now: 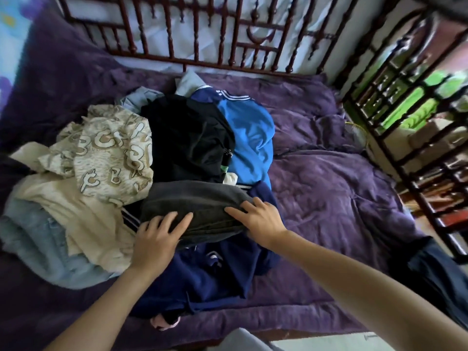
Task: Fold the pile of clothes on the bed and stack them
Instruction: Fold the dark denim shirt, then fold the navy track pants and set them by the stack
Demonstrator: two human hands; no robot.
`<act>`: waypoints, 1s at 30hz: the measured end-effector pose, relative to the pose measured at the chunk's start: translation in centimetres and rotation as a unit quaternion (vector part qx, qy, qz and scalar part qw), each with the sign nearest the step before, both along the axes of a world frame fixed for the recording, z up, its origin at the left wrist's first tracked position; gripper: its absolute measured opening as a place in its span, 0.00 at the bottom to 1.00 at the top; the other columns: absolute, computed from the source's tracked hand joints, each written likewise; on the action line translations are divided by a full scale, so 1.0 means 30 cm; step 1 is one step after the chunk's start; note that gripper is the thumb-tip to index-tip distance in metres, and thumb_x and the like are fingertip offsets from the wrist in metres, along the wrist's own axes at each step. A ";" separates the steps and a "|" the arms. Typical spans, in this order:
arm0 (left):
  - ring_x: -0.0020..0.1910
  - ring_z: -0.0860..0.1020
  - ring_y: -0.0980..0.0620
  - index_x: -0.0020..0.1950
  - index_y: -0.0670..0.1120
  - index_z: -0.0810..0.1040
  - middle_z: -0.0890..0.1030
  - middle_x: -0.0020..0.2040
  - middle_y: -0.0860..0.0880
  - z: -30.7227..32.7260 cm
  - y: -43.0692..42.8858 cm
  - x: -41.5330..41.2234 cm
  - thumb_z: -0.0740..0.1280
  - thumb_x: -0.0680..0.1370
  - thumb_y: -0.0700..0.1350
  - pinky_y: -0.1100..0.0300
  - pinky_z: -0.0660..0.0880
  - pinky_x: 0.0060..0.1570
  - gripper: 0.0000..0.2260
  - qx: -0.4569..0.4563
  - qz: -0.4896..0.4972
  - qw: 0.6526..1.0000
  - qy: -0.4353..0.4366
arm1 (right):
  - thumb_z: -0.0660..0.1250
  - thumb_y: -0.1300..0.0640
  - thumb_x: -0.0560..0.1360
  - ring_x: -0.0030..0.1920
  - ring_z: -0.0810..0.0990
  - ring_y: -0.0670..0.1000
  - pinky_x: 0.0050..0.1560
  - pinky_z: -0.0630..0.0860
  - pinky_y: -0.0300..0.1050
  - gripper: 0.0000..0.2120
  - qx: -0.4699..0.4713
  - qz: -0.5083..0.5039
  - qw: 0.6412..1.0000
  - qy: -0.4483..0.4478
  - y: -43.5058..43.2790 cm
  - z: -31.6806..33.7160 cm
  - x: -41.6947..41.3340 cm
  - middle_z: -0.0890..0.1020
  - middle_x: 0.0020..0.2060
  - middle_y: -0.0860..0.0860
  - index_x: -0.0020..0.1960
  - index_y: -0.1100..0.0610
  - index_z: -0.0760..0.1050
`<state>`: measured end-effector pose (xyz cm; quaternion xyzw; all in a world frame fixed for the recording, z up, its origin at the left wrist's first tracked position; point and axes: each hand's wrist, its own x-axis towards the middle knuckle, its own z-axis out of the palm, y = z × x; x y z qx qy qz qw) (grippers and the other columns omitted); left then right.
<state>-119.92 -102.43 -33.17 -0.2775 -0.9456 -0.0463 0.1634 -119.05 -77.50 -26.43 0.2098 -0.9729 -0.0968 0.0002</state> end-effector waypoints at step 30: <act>0.76 0.43 0.43 0.77 0.54 0.43 0.45 0.78 0.44 0.106 1.937 -0.234 0.55 0.81 0.50 0.45 0.47 0.72 0.29 -0.332 -0.144 0.907 -0.214 | 0.55 0.40 0.78 0.74 0.49 0.62 0.70 0.54 0.59 0.30 -0.134 -0.507 0.794 -0.307 1.589 -0.277 0.380 0.51 0.75 0.53 0.76 0.48 0.52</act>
